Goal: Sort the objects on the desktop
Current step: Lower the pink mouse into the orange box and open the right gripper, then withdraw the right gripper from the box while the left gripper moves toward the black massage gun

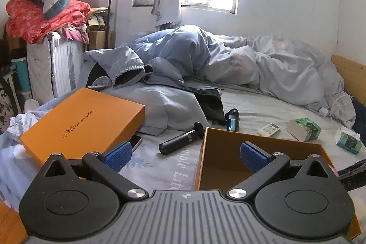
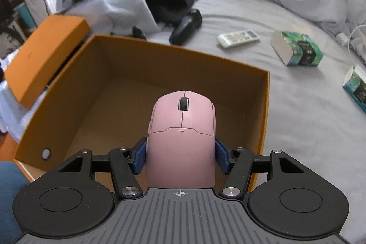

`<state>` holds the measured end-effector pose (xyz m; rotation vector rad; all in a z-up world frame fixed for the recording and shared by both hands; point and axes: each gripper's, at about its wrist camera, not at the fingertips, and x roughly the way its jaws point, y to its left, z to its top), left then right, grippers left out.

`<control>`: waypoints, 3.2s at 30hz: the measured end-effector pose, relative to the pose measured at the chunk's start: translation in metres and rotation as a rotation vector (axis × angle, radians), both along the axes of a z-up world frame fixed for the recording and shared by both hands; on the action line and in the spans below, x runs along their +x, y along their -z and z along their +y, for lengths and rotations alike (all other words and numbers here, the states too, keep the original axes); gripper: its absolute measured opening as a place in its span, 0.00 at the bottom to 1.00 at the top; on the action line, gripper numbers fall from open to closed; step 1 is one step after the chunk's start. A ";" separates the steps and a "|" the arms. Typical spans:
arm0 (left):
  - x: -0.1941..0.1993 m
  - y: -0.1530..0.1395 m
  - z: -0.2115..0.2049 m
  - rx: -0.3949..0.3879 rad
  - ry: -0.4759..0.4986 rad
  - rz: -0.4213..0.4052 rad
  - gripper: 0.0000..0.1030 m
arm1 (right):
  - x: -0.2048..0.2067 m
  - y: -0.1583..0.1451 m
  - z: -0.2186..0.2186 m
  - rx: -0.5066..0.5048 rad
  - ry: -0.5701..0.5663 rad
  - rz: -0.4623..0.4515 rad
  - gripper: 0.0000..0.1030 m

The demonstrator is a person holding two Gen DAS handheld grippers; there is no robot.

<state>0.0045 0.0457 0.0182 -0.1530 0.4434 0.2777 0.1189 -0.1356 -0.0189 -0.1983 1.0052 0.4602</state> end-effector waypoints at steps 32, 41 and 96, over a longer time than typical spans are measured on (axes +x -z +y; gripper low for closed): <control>0.003 0.005 0.007 -0.021 -0.002 0.015 1.00 | 0.014 0.072 0.044 -0.195 -0.022 0.210 0.61; 0.004 0.007 0.006 -0.023 0.004 0.032 1.00 | 0.009 0.082 0.049 -0.229 -0.039 0.235 0.61; -0.004 0.002 -0.016 0.013 0.102 0.035 1.00 | -0.164 -0.078 -0.104 0.414 0.147 -0.432 0.93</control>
